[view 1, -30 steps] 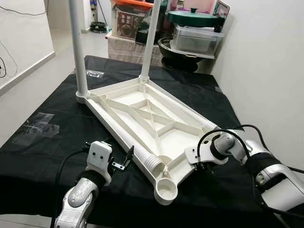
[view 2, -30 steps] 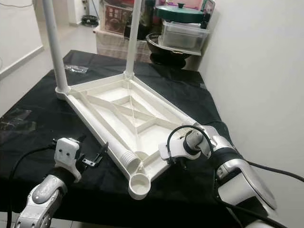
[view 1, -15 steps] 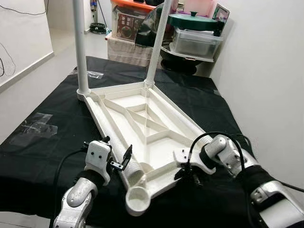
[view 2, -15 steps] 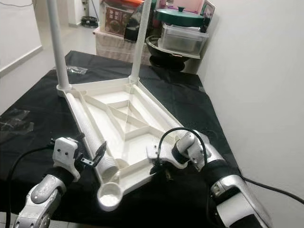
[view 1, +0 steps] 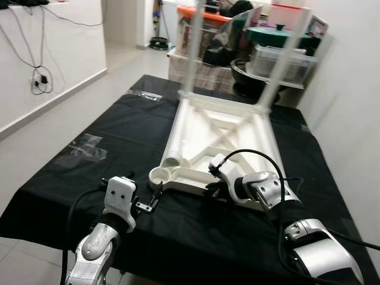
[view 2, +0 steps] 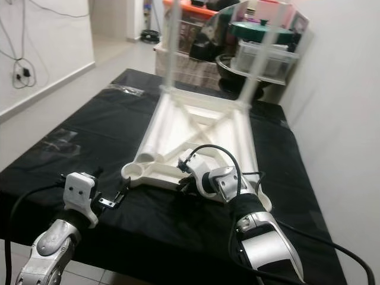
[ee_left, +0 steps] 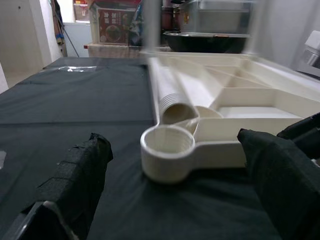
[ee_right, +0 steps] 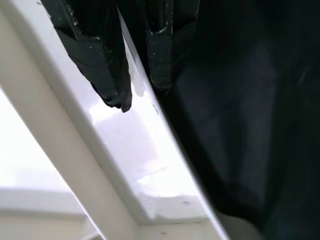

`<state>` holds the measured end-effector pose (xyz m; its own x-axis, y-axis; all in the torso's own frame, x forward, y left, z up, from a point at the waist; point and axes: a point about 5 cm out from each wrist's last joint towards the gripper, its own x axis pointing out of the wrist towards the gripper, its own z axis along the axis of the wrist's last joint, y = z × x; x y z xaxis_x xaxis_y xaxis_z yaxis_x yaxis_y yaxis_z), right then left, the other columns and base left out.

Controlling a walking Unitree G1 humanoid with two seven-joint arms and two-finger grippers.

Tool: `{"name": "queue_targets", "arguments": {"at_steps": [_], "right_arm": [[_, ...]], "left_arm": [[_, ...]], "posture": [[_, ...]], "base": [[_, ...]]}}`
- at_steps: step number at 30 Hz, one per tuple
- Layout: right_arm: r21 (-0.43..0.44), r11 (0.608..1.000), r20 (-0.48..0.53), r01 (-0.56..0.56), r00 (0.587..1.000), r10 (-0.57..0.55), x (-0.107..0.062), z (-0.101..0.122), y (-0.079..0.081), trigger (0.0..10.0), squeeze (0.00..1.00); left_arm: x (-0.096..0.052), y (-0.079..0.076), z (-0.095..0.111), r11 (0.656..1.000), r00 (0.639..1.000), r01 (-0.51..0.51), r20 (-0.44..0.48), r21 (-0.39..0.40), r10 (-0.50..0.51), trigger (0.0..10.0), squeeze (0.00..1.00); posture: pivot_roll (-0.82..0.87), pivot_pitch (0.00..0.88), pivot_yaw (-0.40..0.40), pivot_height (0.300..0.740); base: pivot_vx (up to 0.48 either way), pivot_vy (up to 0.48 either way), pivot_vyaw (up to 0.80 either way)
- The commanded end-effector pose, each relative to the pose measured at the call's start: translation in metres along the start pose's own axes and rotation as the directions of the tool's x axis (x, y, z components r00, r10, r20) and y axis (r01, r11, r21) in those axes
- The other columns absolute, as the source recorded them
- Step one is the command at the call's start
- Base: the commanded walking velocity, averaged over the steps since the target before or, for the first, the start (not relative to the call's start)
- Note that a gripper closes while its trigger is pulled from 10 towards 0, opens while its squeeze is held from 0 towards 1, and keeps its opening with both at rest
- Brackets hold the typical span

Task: Building children table

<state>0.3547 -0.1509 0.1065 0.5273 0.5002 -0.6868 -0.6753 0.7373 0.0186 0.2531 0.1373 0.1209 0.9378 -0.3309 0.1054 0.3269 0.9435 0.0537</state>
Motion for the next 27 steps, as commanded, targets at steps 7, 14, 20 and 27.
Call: {"name": "queue_targets", "arguments": {"at_steps": [7, 14, 20, 27], "right_arm": [[0.099, 0.970, 0.028, -0.222, 0.975, 0.220, -0.005, -0.010, 0.043, 0.0, 0.00], [-0.161, 0.886, 0.053, -0.434, 0.893, 0.447, -0.024, -0.010, 0.071, 0.0, 0.00], [-0.291, 0.844, 0.033, -0.451, 0.877, 0.480, -0.033, -0.011, 0.077, 0.0, 0.00], [-0.417, 0.777, 0.056, -0.472, 0.840, 0.540, -0.044, -0.002, 0.097, 0.0, 0.00]], "left_arm": [[0.002, -0.005, -0.001, 1.000, 1.000, 0.025, -0.002, 0.001, -0.025, 10.0, 0.00], [0.003, -0.005, -0.002, 1.000, 1.000, 0.031, -0.003, 0.003, -0.031, 10.0, 0.00], [0.005, -0.007, -0.002, 0.999, 0.999, 0.038, -0.003, 0.003, -0.038, 10.0, 0.00], [0.006, -0.008, -0.002, 0.999, 0.999, 0.045, -0.002, 0.005, -0.045, 10.0, 0.00]], "posture": [[0.06, 0.000, -0.155, 0.740], [0.05, 0.000, -0.147, 0.740], [0.05, 0.000, -0.146, 0.740], [0.05, 0.000, -0.146, 0.740]], "base": [[0.000, 0.000, 0.00], [0.000, 0.000, 0.00], [0.000, 0.000, 0.00], [0.000, 0.000, 0.00]]}}
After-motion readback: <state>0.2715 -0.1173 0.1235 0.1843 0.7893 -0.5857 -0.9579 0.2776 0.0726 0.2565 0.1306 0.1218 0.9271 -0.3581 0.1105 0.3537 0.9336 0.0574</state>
